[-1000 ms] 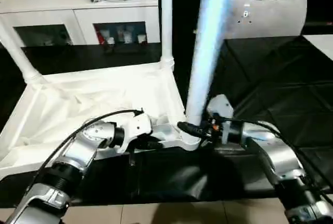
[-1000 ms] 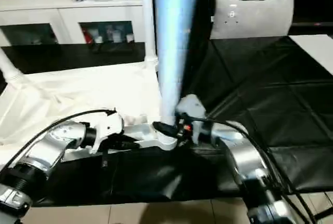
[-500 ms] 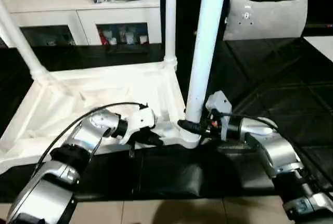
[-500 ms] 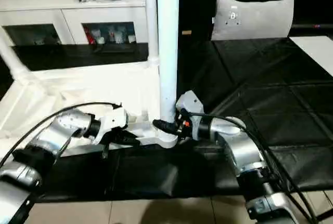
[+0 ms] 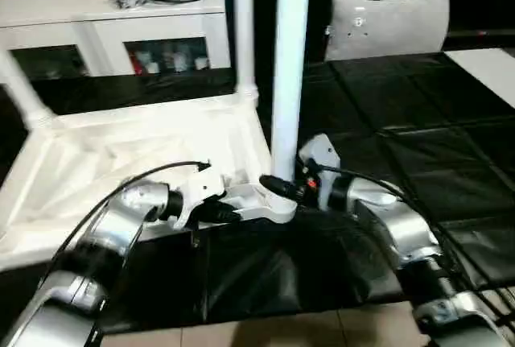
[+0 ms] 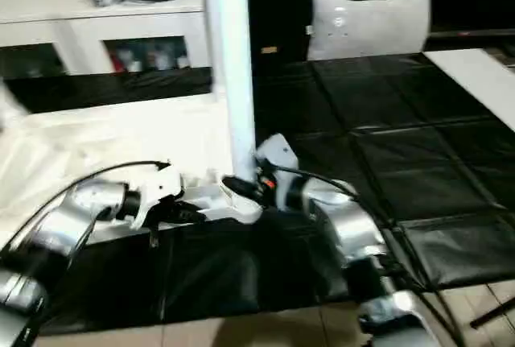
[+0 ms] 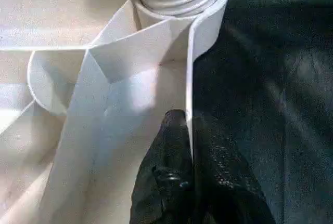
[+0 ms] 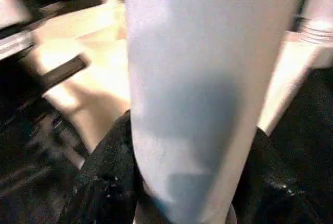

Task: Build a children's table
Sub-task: Insert table leg to table base

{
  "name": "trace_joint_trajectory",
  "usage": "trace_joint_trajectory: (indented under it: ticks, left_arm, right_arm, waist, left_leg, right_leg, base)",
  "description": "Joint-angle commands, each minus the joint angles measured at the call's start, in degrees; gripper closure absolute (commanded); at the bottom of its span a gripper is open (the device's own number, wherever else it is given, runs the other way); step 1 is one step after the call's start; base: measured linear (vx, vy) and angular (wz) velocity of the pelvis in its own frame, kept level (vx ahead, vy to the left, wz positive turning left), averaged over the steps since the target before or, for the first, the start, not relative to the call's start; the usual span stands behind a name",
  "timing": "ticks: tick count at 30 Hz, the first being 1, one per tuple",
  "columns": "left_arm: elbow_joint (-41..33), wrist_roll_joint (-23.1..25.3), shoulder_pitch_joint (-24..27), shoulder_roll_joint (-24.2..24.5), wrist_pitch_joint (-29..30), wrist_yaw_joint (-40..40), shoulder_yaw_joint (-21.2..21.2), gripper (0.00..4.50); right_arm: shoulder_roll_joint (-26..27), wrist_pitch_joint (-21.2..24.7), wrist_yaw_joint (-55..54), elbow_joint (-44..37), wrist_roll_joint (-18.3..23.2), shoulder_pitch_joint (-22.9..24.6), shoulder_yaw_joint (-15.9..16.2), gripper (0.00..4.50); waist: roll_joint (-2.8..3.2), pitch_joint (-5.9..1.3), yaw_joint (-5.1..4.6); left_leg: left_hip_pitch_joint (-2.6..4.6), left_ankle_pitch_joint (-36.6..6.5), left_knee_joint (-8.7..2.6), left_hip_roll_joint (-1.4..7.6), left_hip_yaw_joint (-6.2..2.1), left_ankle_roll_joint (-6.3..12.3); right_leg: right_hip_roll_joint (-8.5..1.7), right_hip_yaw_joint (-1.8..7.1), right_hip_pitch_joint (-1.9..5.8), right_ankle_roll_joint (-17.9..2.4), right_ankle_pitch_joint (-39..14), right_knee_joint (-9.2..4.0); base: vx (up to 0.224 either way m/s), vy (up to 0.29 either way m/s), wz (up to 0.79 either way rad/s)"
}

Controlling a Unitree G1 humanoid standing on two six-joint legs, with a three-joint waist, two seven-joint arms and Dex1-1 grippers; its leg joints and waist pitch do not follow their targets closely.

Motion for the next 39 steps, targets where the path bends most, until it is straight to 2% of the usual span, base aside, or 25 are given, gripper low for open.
trace_joint_trajectory:
  ticks: [1, 2, 3, 4, 5, 6, 8, 10, 13, 15, 16, 18, 21, 22, 23, 25, 26, 28, 29, 30, 32, 35, 36, 37, 39]
  left_arm:
    - [-8.06, -1.96, 3.25, -2.47, 4.72, 3.23, 0.0, 4.5]
    - [-13.16, -0.88, 5.44, -4.15, 8.56, 6.02, -0.42, 4.5]
    - [-13.16, -0.88, 5.44, -4.15, 8.56, 6.02, -0.42, 4.5]
    - [-15.42, -0.16, 6.08, -4.75, 10.09, 7.09, -1.07, 4.5]
    - [-17.22, 0.28, 6.56, -4.99, 11.41, 7.81, -1.55, 4.5]
    - [-17.32, 0.37, 6.54, -5.05, 11.51, 7.91, -1.61, 4.5]
    - [-19.21, 2.04, 6.07, -6.15, 13.4, 9.8, -2.9, 4.5]
    - [-20.48, 2.82, 5.98, -6.45, 15.16, 10.93, -3.38, 4.5]
    - [-19.59, 5.16, 5.26, -5.52, 15.79, 13.01, -3.58, 4.5]
    - [-18.62, 5.75, 4.83, -4.54, 14.47, 13.38, -3.62, 4.5]
    - [-18.32, 5.86, 4.73, -4.25, 13.83, 13.28, -3.69, 4.5]
    - [-16.45, 6.39, 4.14, -2.74, 9.52, 12.65, -3.92, 4.5]
    - [-14.79, 6.42, 3.59, -1.96, 5.4, 11.89, -3.9, 4.5]
    - [-13.93, 6.29, 3.22, -1.48, 3.43, 11.29, -3.97, 4.5]
    - [-13.66, 6.22, 3.09, -1.3, 2.81, 11.07, -4.03, 4.5]
    - [-11.5, 5.85, 2.21, -1.0, 0.92, 11.06, -3.39, 4.5]
    - [-9.52, 5.49, 1.33, -0.77, -0.24, 10.93, -2.77, 4.5]
    - [-7.11, 5.04, 0.1, -0.14, -2.09, 10.29, -2.38, 4.5]
    - [-7.11, 5.04, 0.1, -0.14, -2.09, 10.29, -2.38, 4.5]
    - [-7.11, 5.04, 0.1, -0.14, -2.09, 10.29, -2.38, 4.22]
    - [-5.02, 3.08, -1.67, -0.02, -2.6, 9.17, -0.98, 3.95]
    - [-4.62, -0.61, -3.47, -0.21, -2.39, 7.02, 1.34, 3.72]
    - [-4.61, -1.45, -3.83, -0.33, -2.56, 6.7, 1.86, 3.72]
    - [-4.61, -1.45, -3.83, -0.33, -2.56, 6.7, 1.86, 3.49]
    - [-4.79, -3.02, -5.68, -1.66, -1.31, 8.7, 3.92, 3.49]
  right_arm:
    - [-0.73, 5.12, -5.78, 9.33, -4.41, 1.93, 0.24, 2.6]
    - [-0.19, 4.81, -7.23, 10.62, -4.42, 0.77, -0.19, 2.6]
    - [-0.19, 4.81, -7.23, 10.62, -4.42, 0.77, -0.19, 2.6]
    - [0.04, 4.69, -7.66, 11.12, -4.22, 0.28, -0.38, 2.6]
    - [0.24, 4.63, -7.92, 11.5, -4.1, -0.04, -0.54, 2.6]
    - [0.25, 4.64, -7.92, 11.52, -4.1, -0.06, -0.55, 2.6]
    - [0.46, 4.81, -7.98, 11.65, -4.06, -0.36, -0.71, 2.6]
    - [0.53, 4.84, -8.13, 11.86, -4.02, -0.51, -0.69, 2.6]
    - [0.45, 3.45, -7.66, 10.79, -3.64, 0.13, -0.97, 2.6]
    - [0.55, 1.68, -6.93, 8.94, -2.52, 0.87, -1.87, 2.6]
    - [0.63, 1.02, -6.78, 8.35, -2.1, 1.08, -2.28, 2.6]
    - [1.34, -2.99, -5.31, 4.08, 1.2, 2.5, -5.32, 2.6]
    - [1.57, -4.51, -3.25, -0.04, 4.09, 3.93, -7.1, 2.6]
    - [1.48, -4.93, -2.13, -2.36, 5.45, 4.77, -7.76, 2.6]
    - [1.41, -5.01, -1.77, -3.14, 5.85, 5.05, -7.92, 2.6]
    - [1.04, -5.09, -1.33, -6.01, 7.0, 6.11, -8.59, 2.6]
    - [0.73, -5.28, -1.17, -8.22, 7.89, 6.87, -9.28, 2.6]
    - [0.54, -5.95, -1.57, -10.21, 8.8, 7.56, -10.54, 2.6]
    - [0.54, -5.95, -1.57, -10.21, 8.8, 7.56, -10.54, 2.6]
    - [0.54, -5.95, -1.57, -10.21, 8.8, 7.56, -10.54, 2.6]
    - [0.57, -6.08, -2.56, -12.07, 9.35, 8.26, -11.59, 2.6]
    - [1.12, -7.08, -3.54, -14.29, 9.76, 9.1, -12.37, 2.6]
    - [1.3, -7.06, -3.7, -14.95, 9.93, 9.3, -12.52, 2.6]
    - [1.3, -7.06, -3.7, -14.95, 9.93, 9.3, -12.52, 2.6]
    - [1.98, -7.16, -3.96, -16.79, 10.5, 9.46, -12.55, 2.6]
  waist:
    - [-0.01, -1.58, 0.51]
    - [-0.02, -1.73, 0.73]
    - [-0.05, -1.86, 1.1]
    - [-0.47, -1.94, 1.19]
    - [-0.4, -2.13, 1.38]
    - [-0.47, -2.43, 1.45]
    - [-0.59, -2.44, 2.08]
    - [-0.51, -2.26, 2.34]
    - [-0.05, -1.88, 2.42]
    - [-0.1, -1.85, 2.46]
    - [-0.16, -1.82, 2.48]
    - [-0.14, -2.05, 2.62]
    - [-0.23, -2.48, 2.93]
    - [-0.01, -2.96, 3.11]
    - [-0.12, -3.46, 3.38]
    - [0.07, -3.4, 3.57]
    - [0.23, -3.62, 3.78]
    - [0.22, -3.31, 3.92]
    - [0.27, -3.2, 3.94]
    - [0.22, -3.05, 3.77]
    - [0.66, -3.01, 3.66]
    - [0.61, -3.26, 3.62]
    - [0.59, -3.44, 3.75]
    - [0.56, -3.44, 3.73]
    - [0.7, -3.53, 3.82]
  left_leg:
    - [-1.09, -21.33, -5.88, 7.21, -4.32, -1.42]
    - [-0.96, -19.3, -5.73, 7.24, -3.9, -1.01]
    - [-1.24, -16.0, -5.67, 7.08, -3.58, -0.23]
    - [-1.42, -14.26, -5.62, 7.03, -3.45, 0.34]
    - [-1.68, -11.04, -5.56, 6.95, -3.31, 1.22]
    - [-1.79, -9.28, -5.34, 6.91, -3.14, 1.61]
    - [-1.84, -6.43, -4.99, 6.71, -2.76, 3.39]
    - [-1.63, -7.47, -5.15, 6.87, -2.72, 3.37]
    - [-1.27, -12.07, -5.43, 6.84, -2.9, 1.82]
    - [-1.07, -14.43, -5.58, 6.81, -3.02, 0.77]
    - [-1.14, -14.64, -5.63, 6.82, -3.07, 0.75]
    - [-1.28, -13.94, -5.57, 6.86, -3.11, 0.86]
    - [-1.55, -9.17, -5.2, 6.77, -2.94, 2.7]
    - [-1.82, -5.3, -4.81, 6.77, -2.92, 3.78]
    - [-1.91, -0.89, -4.27, 6.8, -2.89, 5.21]
    - [-2.16, 2.1, -3.74, 6.57, -2.7, 7.35]
    - [-2.25, 2.7, -3.45, 6.4, -2.69, 7.96]
    - [-2.51, 0.59, -3.6, 6.47, -2.72, 8.43]
    - [-2.47, -2.24, -3.89, 6.6, -2.71, 7.54]
    - [-2.69, -3.7, -4.05, 6.62, -2.75, 6.38]
    - [-2.43, -4.38, -4.1, 6.76, -2.81, 5.19]
    - [-2.47, -2.33, -3.88, 6.63, -2.8, 5.21]
    - [-2.52, -1.04, -3.65, 6.61, -2.75, 5.68]
    - [-2.58, -0.44, -3.6, 6.6, -2.76, 6.09]
    - [-2.5, 0.77, -3.46, 6.67, -2.78, 6.85]
  right_leg:
    - [-8.65, 6.15, 0.85, -6.21, -27.36, -5.05]
    - [-8.44, 6.53, 0.67, -7.18, -24.37, -4.83]
    - [-8.16, 6.71, 0.8, -8.18, -20.36, -4.44]
    - [-8.01, 6.76, 0.88, -8.53, -18.35, -4.2]
    - [-7.87, 6.79, 1.05, -9.48, -13.94, -3.58]
    - [-7.89, 6.88, 1.23, -9.75, -11.58, -3.19]
    - [-7.8, 6.84, 1.12, -10.31, -8.55, -2.97]
    - [-7.76, 6.75, 1.06, -10.04, -10.53, -3.25]
    - [-7.58, 6.66, 0.75, -8.59, -16.24, -3.99]
    - [-7.65, 6.74, 0.65, -7.77, -18.57, -4.29]
    - [-7.63, 6.76, 0.65, -7.59, -18.6, -4.36]
    - [-7.79, 6.92, 0.75, -7.29, -16.93, -4.19]
    - [-7.62, 6.9, 0.89, -8.26, -10.18, -3.52]
    - [-7.6, 6.86, 1.1, -8.95, -4.93, -2.64]
    - [-7.56, 6.69, 1.03, -9.62, 1.05, -1.74]
    - [-7.34, 6.61, 0.59, -10.22, 5.9, -1.35]
    - [-7.48, 6.59, 0.67, -10.3, 7.5, -1.01]
    - [-7.43, 6.44, 0.55, -10.04, 5.02, -1.36]
    - [-7.45, 6.37, 0.57, -9.46, 0.23, -1.79]
    - [-7.56, 6.35, 0.8, -9.04, -3.5, -2.17]
    - [-7.42, 6.47, 0.49, -8.59, -5.51, -2.37]
    - [-7.5, 6.55, 0.53, -9.33, -1.31, -1.72]
    - [-7.67, 6.55, 0.59, -9.95, 1.05, -1.42]
    - [-7.63, 6.55, 0.56, -10.24, 2.07, -1.32]
    - [-7.53, 6.41, 0.45, -10.76, 3.52, -1.11]
  base:
    - [0.052, 0.008, 0.02]
    - [0.052, 0.008, 0.02]
    - [0.059, 0.008, 0.04]
    - [0.0, 0.0, 0.0]
    - [0.056, 0.004, 0.0]
    - [0.0, 0.0, 0.0]
    - [0.0, 0.0, 0.0]
    - [0.0, 0.0, 0.0]
    - [0.0, 0.0, 0.0]
    - [0.0, 0.0, 0.0]
    - [0.0, 0.0, 0.0]
    - [0.0, 0.0, 0.0]
    - [0.0, 0.0, 0.0]
    - [0.0, 0.0, 0.0]
    - [0.0, 0.0, 0.0]
    - [0.0, 0.0, 0.0]
    - [0.0, 0.0, 0.0]
    - [0.0, 0.0, 0.0]
    - [-0.055, -0.008, -0.01]
    - [0.0, 0.0, 0.0]
    - [0.0, 0.0, 0.0]
    - [0.0, 0.0, 0.0]
    - [0.0, 0.0, 0.0]
    - [0.0, 0.0, 0.0]
    - [0.0, 0.0, 0.0]
